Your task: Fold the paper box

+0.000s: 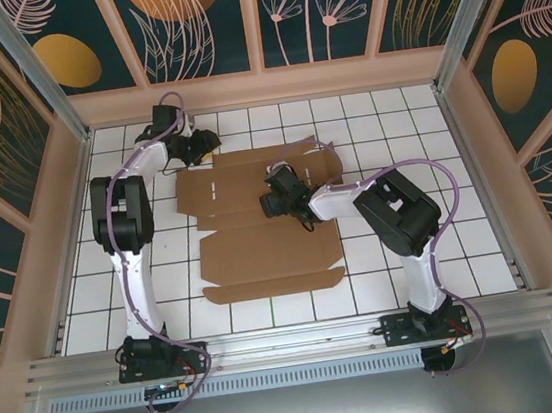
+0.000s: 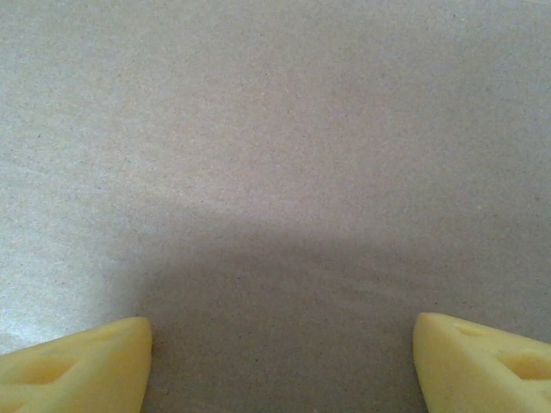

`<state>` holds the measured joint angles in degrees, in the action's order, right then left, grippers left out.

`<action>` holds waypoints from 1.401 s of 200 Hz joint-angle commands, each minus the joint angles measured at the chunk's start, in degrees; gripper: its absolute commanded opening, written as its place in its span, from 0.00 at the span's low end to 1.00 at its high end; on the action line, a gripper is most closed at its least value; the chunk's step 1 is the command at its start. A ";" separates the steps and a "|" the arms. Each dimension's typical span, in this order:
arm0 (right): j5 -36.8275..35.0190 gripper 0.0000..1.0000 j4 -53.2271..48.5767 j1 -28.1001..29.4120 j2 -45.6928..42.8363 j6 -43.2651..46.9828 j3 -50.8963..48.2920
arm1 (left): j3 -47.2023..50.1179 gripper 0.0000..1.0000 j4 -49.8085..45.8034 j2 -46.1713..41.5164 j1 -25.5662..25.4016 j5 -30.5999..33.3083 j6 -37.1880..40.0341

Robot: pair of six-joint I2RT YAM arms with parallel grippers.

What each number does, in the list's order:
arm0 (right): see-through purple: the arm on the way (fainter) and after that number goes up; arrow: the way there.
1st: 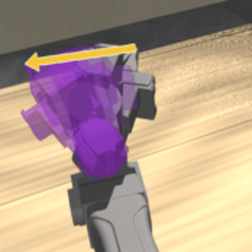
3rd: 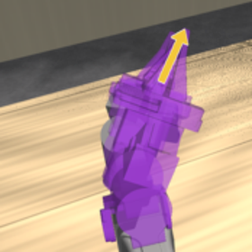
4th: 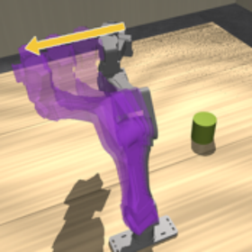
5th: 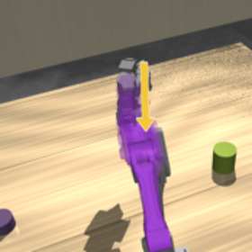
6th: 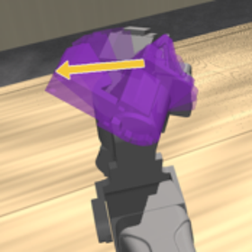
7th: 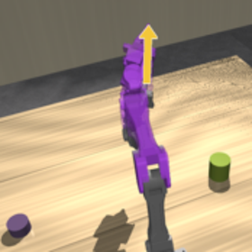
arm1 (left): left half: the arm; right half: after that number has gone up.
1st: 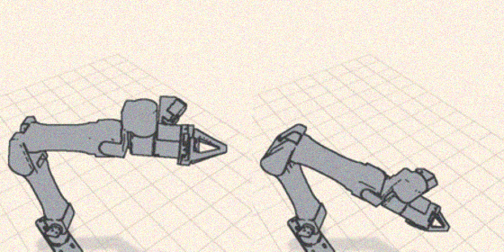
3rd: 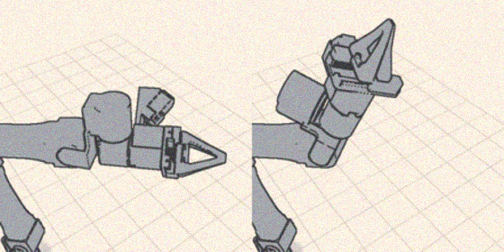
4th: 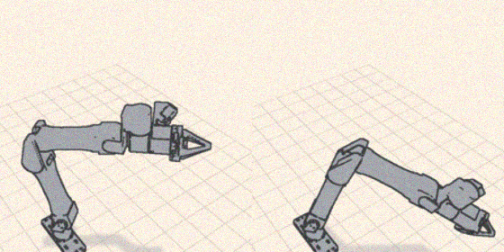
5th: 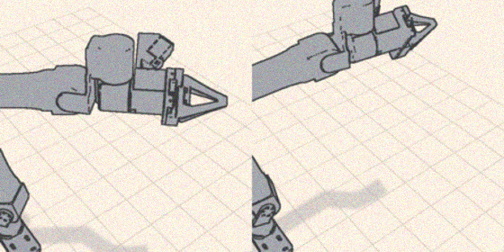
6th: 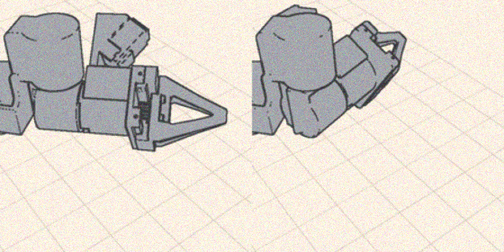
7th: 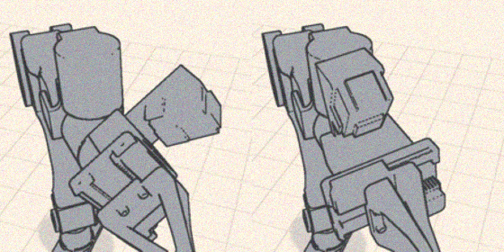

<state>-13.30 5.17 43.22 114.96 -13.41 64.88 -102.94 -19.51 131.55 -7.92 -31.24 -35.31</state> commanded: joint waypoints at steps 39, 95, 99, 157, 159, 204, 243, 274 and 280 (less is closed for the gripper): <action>4.27 0.78 -11.67 -0.17 6.04 -0.04 -2.48 | -4.73 0.45 -1.99 4.32 -0.83 0.07 -0.22; 4.37 0.78 -12.38 -0.29 6.29 0.84 -1.95 | -2.91 0.46 -6.75 -7.81 2.60 7.06 4.74; 4.47 0.78 -12.39 -0.25 6.36 0.91 -1.95 | -1.84 0.46 -7.19 -8.97 2.87 8.22 5.39; 5.28 0.77 -12.10 -0.16 6.69 1.60 -2.02 | 19.79 0.57 -4.19 -19.77 8.04 18.16 8.52; 5.36 0.78 -12.04 -0.16 6.69 1.62 -1.99 | 20.38 0.58 -3.91 -19.84 8.08 17.82 8.53; 6.00 0.78 -11.94 -0.20 6.84 2.22 -2.13 | 24.39 0.62 -0.11 -17.06 8.36 4.28 11.25; 6.30 0.78 -12.08 -0.17 6.69 2.38 -2.13 | 24.49 0.58 0.65 -13.56 8.34 1.38 12.09; 6.35 0.78 -12.33 -0.16 6.37 2.73 -2.13 | 26.87 0.55 2.44 -11.82 8.37 -1.18 12.46; 6.30 0.78 -12.35 -0.16 6.43 2.72 -2.06 | 27.12 0.54 2.59 -11.62 8.37 -1.62 12.53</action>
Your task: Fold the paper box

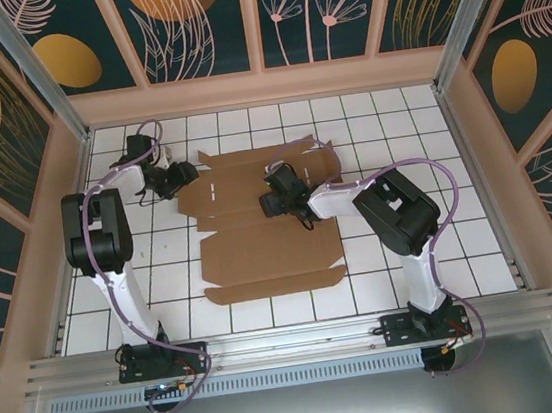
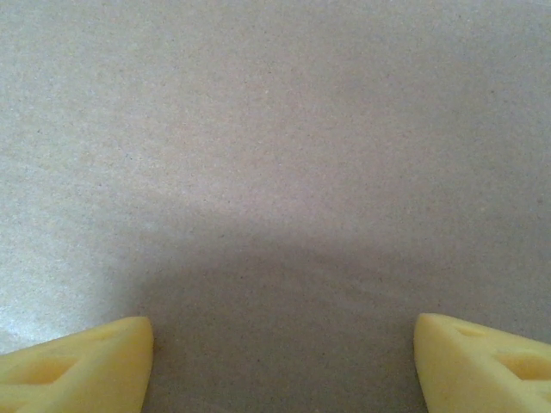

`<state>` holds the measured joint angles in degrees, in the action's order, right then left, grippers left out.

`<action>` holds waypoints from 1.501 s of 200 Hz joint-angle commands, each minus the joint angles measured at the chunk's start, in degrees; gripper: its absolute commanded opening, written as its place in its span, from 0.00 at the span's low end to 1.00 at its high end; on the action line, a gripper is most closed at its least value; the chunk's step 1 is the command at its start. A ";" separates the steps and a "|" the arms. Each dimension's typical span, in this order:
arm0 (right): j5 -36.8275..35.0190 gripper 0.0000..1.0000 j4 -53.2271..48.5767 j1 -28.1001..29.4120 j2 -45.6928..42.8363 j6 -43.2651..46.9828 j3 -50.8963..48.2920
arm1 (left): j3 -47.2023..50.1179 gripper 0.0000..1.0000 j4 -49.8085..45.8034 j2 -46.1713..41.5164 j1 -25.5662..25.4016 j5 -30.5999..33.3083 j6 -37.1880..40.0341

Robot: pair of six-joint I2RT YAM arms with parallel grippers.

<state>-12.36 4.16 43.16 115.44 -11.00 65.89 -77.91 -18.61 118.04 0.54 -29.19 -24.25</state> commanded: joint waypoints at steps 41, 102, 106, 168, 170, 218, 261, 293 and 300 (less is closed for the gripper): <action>5.49 0.77 -11.29 -0.18 6.09 0.40 -2.56 | 4.56 0.34 4.98 1.61 -0.12 -8.51 0.79; 4.50 0.76 -11.20 -0.22 5.86 0.19 -3.06 | 5.53 0.02 6.13 -2.85 -0.10 -10.16 -0.54; 4.39 0.76 -11.28 -0.18 5.85 0.19 -3.07 | 5.54 0.02 6.13 -3.38 -0.14 -10.10 -0.81; 2.86 0.75 -12.13 -0.09 6.28 0.06 -2.09 | 3.39 0.02 -0.44 -7.26 -4.58 -1.80 -1.43; 2.84 0.75 -12.15 -0.09 6.35 0.09 -2.04 | 3.21 0.02 -0.76 -7.16 -4.95 -1.37 -1.35; 1.89 0.75 -12.62 0.08 6.13 -0.42 -1.99 | -3.85 0.17 -8.58 -3.05 -11.06 9.32 -2.16; 1.76 0.75 -12.51 0.26 6.04 -0.85 -2.52 | -11.87 0.45 -13.78 -0.11 -15.88 11.19 -3.04; 1.60 0.75 -12.30 0.26 5.78 -0.98 -2.91 | -16.83 0.64 -17.56 4.82 -18.90 14.30 -2.86; 1.71 0.75 -12.27 0.26 5.77 -1.01 -3.05 | -17.17 0.65 -17.60 5.49 -19.32 14.49 -3.06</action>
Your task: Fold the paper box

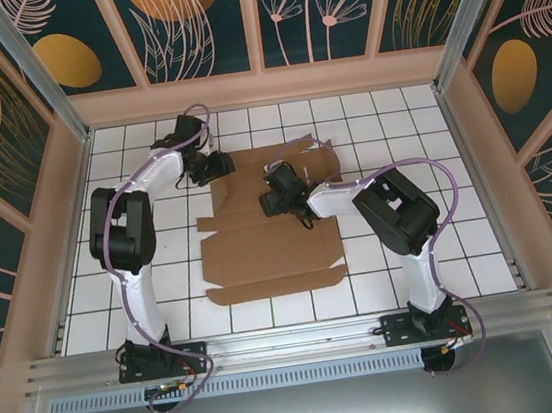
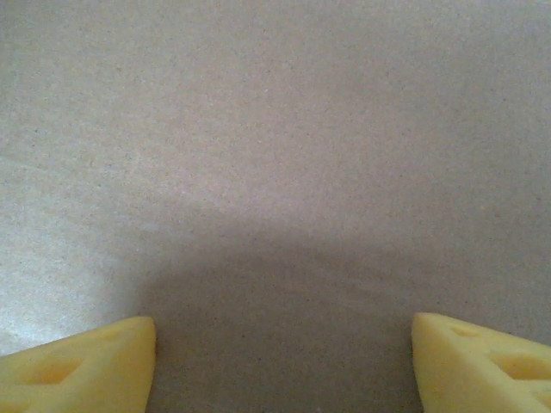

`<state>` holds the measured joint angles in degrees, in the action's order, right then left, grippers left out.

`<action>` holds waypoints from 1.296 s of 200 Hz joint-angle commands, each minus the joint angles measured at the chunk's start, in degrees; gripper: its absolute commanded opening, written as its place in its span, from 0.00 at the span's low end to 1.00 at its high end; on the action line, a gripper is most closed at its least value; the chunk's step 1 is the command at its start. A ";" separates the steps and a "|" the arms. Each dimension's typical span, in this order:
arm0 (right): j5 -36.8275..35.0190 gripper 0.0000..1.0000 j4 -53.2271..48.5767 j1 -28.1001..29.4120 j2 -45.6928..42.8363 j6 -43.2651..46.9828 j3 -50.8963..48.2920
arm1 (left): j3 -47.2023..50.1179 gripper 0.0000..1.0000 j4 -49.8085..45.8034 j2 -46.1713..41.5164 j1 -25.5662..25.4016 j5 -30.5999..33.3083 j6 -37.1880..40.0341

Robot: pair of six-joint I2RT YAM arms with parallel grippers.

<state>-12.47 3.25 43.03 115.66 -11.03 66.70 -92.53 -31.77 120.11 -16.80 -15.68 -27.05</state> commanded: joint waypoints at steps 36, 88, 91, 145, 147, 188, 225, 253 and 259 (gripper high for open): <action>1.62 0.75 -11.42 0.39 5.64 -0.94 -3.99 | -4.19 0.67 -5.06 4.29 -2.64 2.71 -0.74; 2.00 0.75 -11.24 -0.05 5.28 -0.75 -4.38 | -0.86 0.66 -4.96 -6.72 3.25 7.04 -0.50; 2.01 0.75 -11.20 -0.05 5.28 -0.75 -4.37 | -0.21 0.66 -4.77 -7.46 3.62 7.17 -0.35; 2.60 0.75 -10.91 -0.10 5.94 -0.40 -4.25 | 11.08 0.57 -1.05 -12.41 8.08 9.53 1.95; 2.66 0.75 -10.94 -0.08 5.93 -0.40 -4.22 | 11.24 0.56 -0.96 -12.37 8.16 9.71 1.97; 2.67 0.75 -11.06 0.04 6.15 -0.40 -4.01 | 11.68 0.39 1.70 -8.72 8.38 8.53 2.39; 2.66 0.75 -11.33 0.13 6.00 -0.40 -4.07 | 13.09 0.47 2.95 -10.35 9.93 16.03 2.20; 3.03 0.75 -11.18 0.22 6.33 -0.50 -4.21 | 17.34 0.61 7.06 -15.33 13.84 18.08 1.22; 3.04 0.75 -11.16 0.28 6.49 -0.50 -4.21 | 18.09 0.64 7.69 -15.83 14.41 18.03 1.23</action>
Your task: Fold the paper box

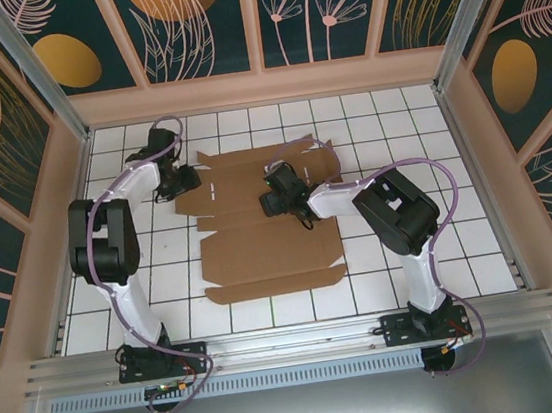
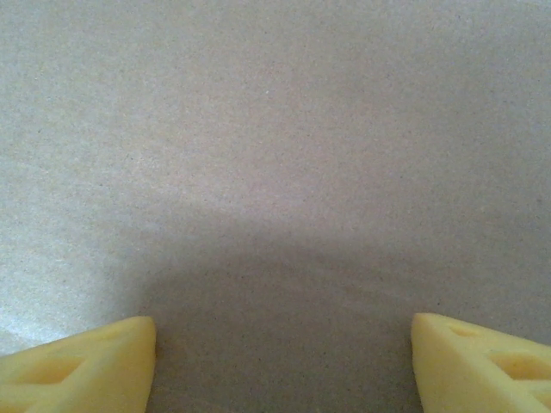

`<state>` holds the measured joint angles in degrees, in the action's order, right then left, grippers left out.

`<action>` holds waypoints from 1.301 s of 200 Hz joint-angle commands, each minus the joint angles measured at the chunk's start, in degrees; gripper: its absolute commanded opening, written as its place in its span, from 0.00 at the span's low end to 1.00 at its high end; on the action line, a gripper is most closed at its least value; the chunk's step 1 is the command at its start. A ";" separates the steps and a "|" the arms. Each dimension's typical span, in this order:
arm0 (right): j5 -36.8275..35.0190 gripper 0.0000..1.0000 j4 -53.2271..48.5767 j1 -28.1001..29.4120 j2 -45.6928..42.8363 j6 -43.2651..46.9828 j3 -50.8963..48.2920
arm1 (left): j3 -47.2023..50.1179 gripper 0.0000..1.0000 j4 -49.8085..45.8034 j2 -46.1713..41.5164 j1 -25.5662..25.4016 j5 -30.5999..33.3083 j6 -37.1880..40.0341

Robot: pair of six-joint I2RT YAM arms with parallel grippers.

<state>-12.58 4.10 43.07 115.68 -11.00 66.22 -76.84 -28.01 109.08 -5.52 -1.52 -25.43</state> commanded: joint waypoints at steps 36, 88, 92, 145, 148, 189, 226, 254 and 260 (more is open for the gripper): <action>3.24 0.75 -12.01 0.26 6.75 -0.49 -3.37 | 4.32 0.67 6.67 -2.09 4.82 -3.87 0.54; 3.40 0.75 -12.44 0.48 7.18 -0.51 -3.20 | 7.62 0.54 13.91 0.32 4.82 -15.84 0.47; 3.43 0.75 -12.49 0.52 7.26 -0.57 -3.12 | 7.75 0.52 14.21 0.42 4.82 -16.17 0.52; 2.78 0.75 -12.71 0.78 7.30 -0.69 -2.98 | 7.44 0.11 12.68 -0.34 4.52 -12.21 0.73; 2.73 0.75 -12.72 0.79 7.31 -0.68 -2.90 | 7.22 0.09 12.23 -0.50 4.31 -11.28 0.72; 1.35 0.75 -13.71 1.05 8.15 -0.56 -1.73 | 3.47 0.00 4.33 2.41 -3.90 5.53 2.49; 0.72 0.75 -14.66 1.16 9.20 -0.56 -0.96 | -1.34 0.00 -1.56 7.74 -11.56 17.59 1.71; 0.80 0.75 -15.09 1.22 9.92 -0.64 -0.56 | -3.07 0.00 -2.50 8.91 -12.79 17.37 0.50; 0.79 0.75 -15.18 1.20 9.99 -0.69 -0.56 | -3.43 0.00 -2.62 8.89 -12.77 17.16 0.41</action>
<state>-14.13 2.50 43.77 117.58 -11.03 69.06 -79.13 -26.15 115.55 -16.56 18.02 -23.14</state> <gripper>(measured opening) 0.748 0.049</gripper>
